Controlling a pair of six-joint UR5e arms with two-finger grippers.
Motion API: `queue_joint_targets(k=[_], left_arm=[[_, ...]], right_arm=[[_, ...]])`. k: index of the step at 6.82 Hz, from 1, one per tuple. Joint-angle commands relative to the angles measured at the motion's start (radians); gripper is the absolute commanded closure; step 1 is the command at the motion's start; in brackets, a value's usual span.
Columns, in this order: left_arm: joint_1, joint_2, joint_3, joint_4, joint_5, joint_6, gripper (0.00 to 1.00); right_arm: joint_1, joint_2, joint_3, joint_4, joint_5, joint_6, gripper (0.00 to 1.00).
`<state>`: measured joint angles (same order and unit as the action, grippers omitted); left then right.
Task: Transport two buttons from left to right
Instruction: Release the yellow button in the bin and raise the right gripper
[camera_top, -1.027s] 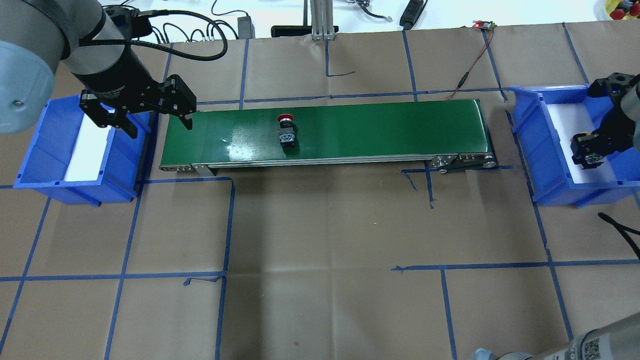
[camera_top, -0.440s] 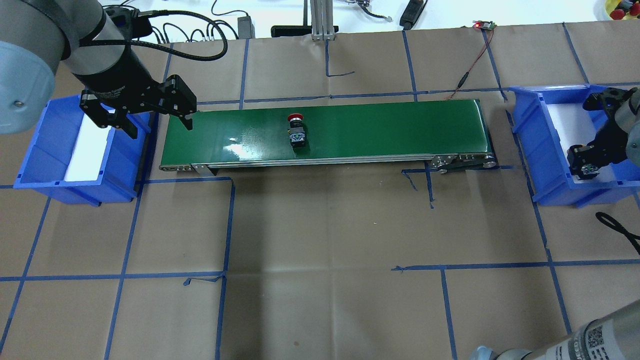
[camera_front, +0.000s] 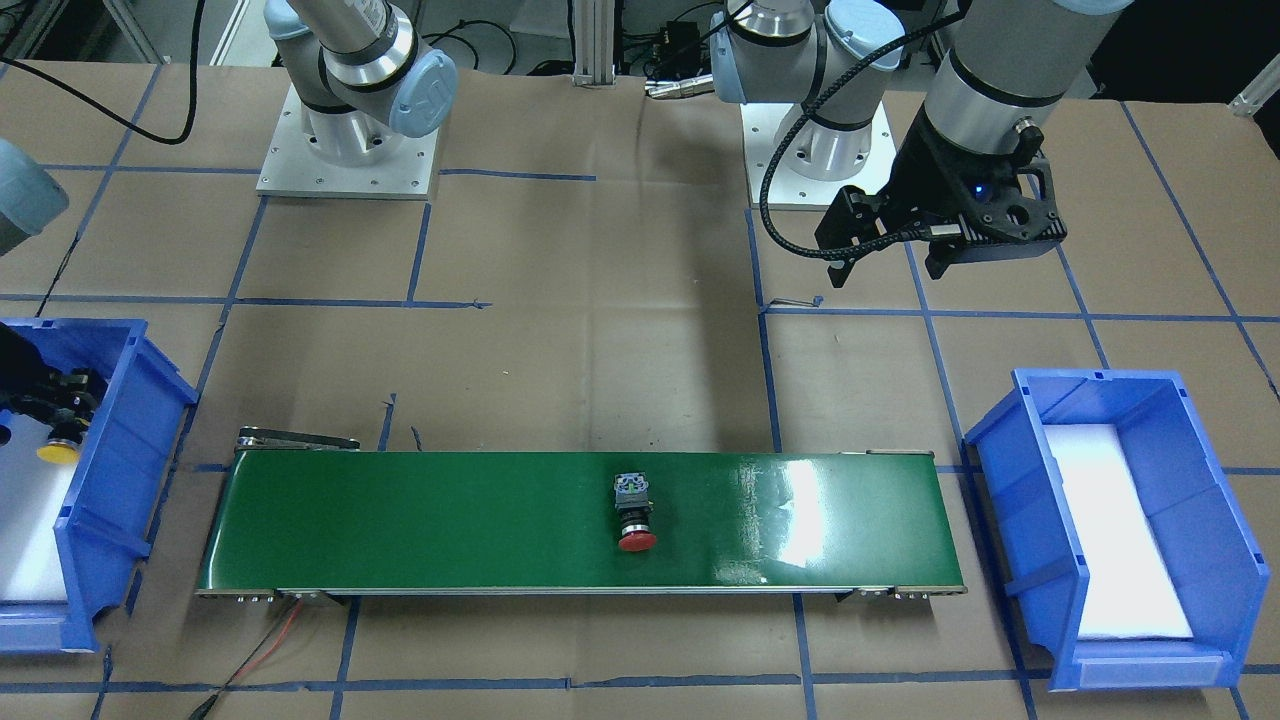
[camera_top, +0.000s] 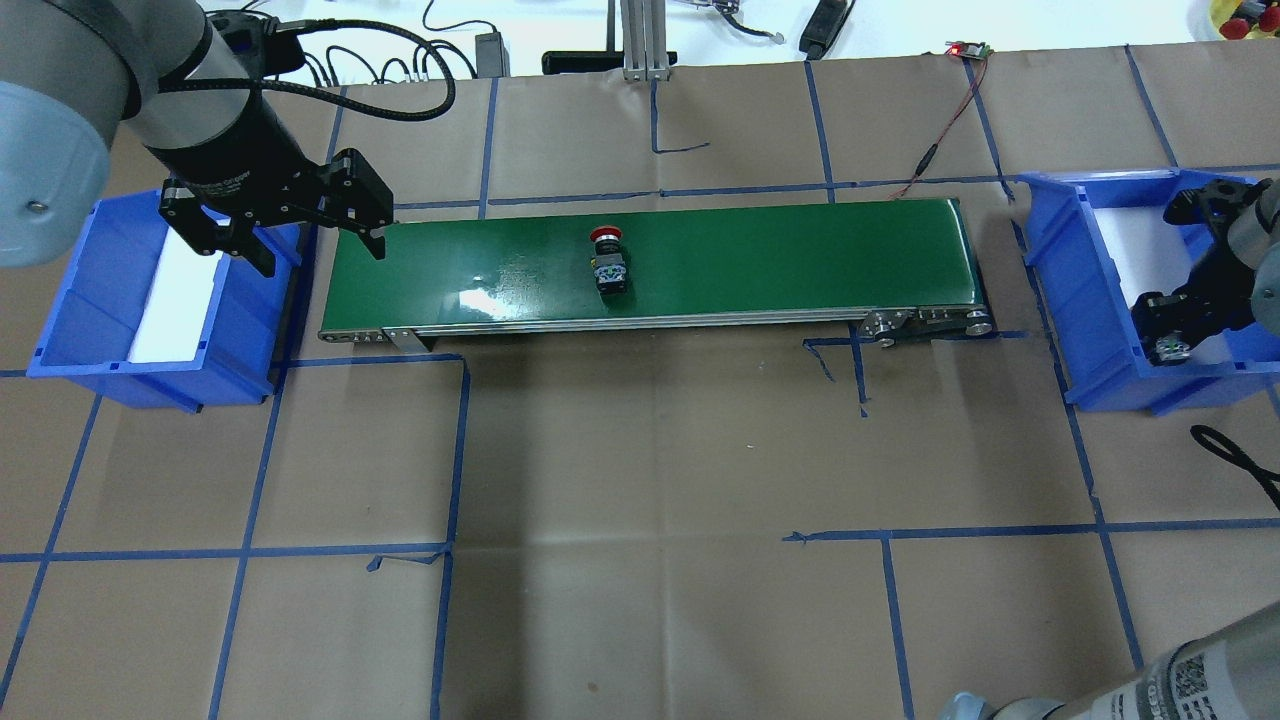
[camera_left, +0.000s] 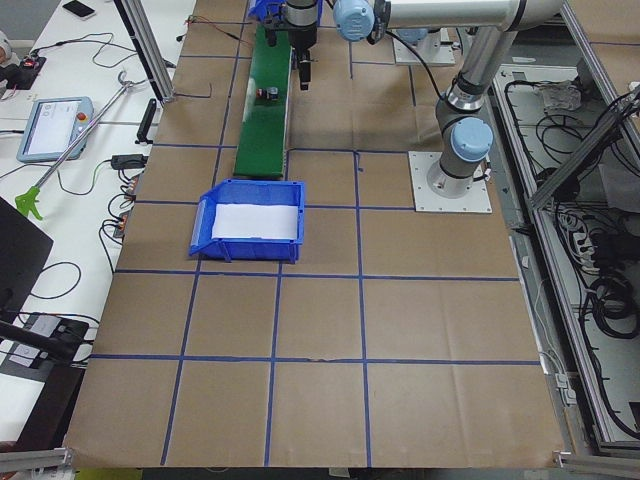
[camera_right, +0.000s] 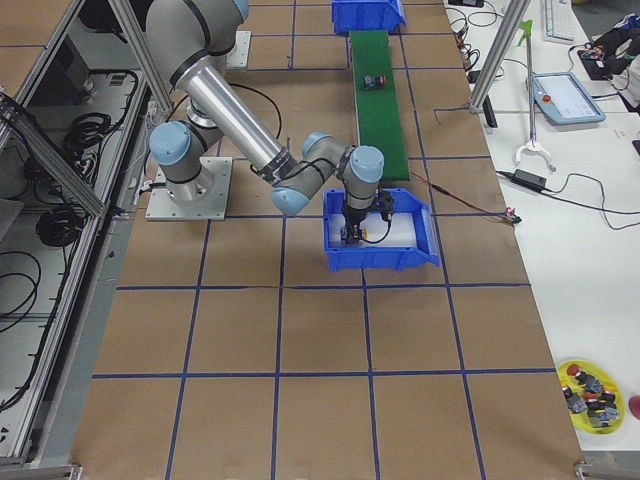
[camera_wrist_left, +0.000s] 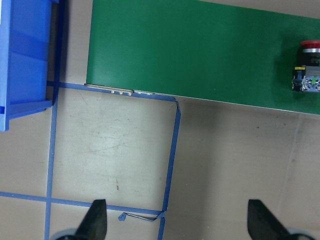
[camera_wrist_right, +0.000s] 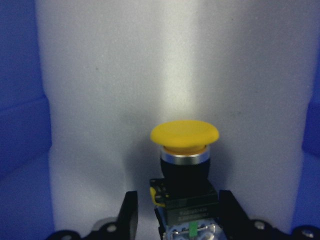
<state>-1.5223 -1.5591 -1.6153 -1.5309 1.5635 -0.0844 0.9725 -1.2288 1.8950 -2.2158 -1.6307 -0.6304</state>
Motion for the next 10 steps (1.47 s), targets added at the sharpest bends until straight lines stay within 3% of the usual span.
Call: queue_joint_targets(k=[1,3,5,8,10], left_arm=[[0.001,-0.001,0.0,0.0,0.0,0.002,0.0],[-0.001,-0.001,0.0,0.0,0.0,0.0,0.0],[0.001,-0.001,0.0,0.0,0.0,0.0,0.0],[0.001,-0.002,0.002,0.0,0.0,0.0,0.0],[0.001,-0.002,0.003,0.0,0.0,-0.002,0.0]], right_arm=[[0.002,-0.011,-0.01,0.004,0.0,0.003,0.01],[0.003,-0.069,-0.023,0.021,0.0,0.015,0.01],[0.029,-0.139,-0.101,0.131,0.014,0.129,0.0],[0.178,-0.149,-0.339,0.418,0.014,0.332,0.0],[0.297,-0.152,-0.344,0.423,0.012,0.374,0.0]])
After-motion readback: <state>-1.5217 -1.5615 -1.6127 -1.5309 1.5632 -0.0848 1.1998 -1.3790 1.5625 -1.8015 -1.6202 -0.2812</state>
